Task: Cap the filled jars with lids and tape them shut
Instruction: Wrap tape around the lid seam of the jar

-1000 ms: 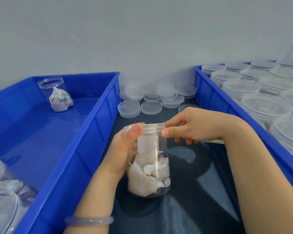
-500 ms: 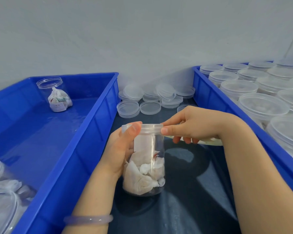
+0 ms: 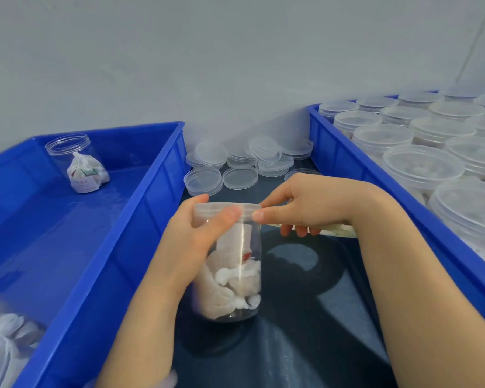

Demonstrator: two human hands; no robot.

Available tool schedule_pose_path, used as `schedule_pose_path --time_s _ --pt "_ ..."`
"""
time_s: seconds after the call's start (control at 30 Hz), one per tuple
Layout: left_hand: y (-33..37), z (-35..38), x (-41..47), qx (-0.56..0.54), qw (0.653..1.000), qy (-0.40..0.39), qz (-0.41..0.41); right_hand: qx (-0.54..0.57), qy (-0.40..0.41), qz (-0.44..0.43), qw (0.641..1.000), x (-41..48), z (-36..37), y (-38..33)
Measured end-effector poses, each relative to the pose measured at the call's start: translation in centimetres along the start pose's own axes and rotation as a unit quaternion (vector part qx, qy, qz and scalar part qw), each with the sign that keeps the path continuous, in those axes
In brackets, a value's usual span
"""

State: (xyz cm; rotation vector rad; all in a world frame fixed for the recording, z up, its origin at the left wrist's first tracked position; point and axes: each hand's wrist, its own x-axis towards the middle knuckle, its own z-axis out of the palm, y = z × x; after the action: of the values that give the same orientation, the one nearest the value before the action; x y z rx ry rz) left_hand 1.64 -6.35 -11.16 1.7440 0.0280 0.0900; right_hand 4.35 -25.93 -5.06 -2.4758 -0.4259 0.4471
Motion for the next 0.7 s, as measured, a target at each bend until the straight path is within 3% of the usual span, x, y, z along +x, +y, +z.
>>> schedule_pose_path --time_s 0.1,0.17,0.3,0.4,0.7 --pt "0.4 0.9 -0.2 0.031 0.998 0.062 -0.008 -0.027 0.004 -0.004 1.000 0.0 0.2 -0.6" --pt "0.6 1.1 -0.4 0.006 0.998 0.064 -0.009 -0.024 -0.004 -0.005 1.000 -0.3 0.0 -0.7" --pt "0.7 0.3 -0.3 -0.112 0.993 0.031 -0.021 0.035 -0.002 -0.040 0.999 -1.7 -1.4 0.0" --pt "0.5 -0.2 -0.3 -0.141 0.989 0.006 -0.032 0.065 0.009 -0.041 0.997 -2.5 -2.0 -0.1" --pt "0.3 -0.7 -0.3 -0.243 0.962 -0.084 -0.093 0.005 0.068 0.030 0.997 -1.8 -1.2 -0.9"
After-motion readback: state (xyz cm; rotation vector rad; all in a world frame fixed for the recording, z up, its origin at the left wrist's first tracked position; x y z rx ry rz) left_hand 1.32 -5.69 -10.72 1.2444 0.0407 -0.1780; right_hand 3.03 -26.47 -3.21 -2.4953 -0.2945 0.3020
